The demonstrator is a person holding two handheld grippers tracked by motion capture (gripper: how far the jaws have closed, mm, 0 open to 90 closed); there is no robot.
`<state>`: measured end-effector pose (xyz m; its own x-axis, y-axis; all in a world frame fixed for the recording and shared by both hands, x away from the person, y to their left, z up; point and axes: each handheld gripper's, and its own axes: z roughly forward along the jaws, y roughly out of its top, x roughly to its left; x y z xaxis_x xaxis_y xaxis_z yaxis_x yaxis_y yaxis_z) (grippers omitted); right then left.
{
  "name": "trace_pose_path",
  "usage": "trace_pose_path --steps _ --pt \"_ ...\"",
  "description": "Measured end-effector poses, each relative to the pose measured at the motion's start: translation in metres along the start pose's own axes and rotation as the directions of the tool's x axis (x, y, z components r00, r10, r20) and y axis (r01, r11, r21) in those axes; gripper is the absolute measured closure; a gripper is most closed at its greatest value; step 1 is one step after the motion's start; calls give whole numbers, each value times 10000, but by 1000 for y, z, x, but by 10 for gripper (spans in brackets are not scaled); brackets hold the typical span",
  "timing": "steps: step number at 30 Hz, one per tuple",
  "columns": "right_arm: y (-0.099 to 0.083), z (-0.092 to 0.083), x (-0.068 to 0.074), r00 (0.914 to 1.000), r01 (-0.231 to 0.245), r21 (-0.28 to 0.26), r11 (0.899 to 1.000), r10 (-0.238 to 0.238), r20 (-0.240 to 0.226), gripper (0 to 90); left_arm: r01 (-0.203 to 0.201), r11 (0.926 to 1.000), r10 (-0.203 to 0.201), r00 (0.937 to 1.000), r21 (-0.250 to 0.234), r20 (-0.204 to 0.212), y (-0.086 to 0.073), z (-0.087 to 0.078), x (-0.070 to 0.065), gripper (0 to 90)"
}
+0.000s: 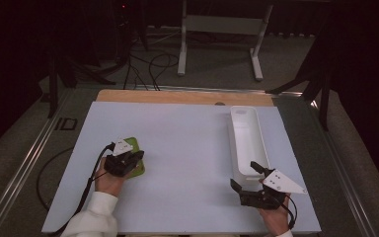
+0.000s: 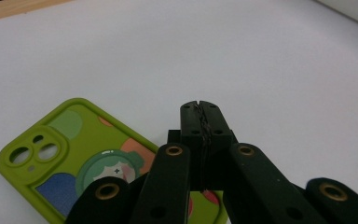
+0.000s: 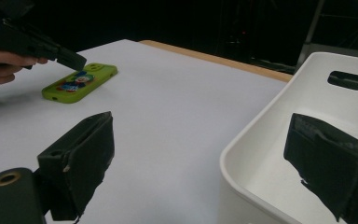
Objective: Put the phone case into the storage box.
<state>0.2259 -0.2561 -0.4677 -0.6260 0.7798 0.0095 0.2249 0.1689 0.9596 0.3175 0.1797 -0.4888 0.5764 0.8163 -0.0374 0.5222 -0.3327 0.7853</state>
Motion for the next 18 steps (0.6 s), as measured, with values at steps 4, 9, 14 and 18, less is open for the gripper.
trace_pose_path --steps 4,9,14,18 --pt "0 0 0 10000 -11 9 10000 11 -1 84 -42 10000 41 10000 83 16 0 3 -1 899" --pt "0 0 0 10000 -7 10 10000 7 3 84 1 9999 -2 10000 153 32 0 7 -3 899" --pt "0 0 0 10000 -8 -7 10000 8 3 84 62 9996 -64 10000 288 61 0 11 -5 899" --pt "0 0 0 10000 -10 13 10000 10 13 84 48 9991 -50 10000 416 40 -1 14 -6 899"
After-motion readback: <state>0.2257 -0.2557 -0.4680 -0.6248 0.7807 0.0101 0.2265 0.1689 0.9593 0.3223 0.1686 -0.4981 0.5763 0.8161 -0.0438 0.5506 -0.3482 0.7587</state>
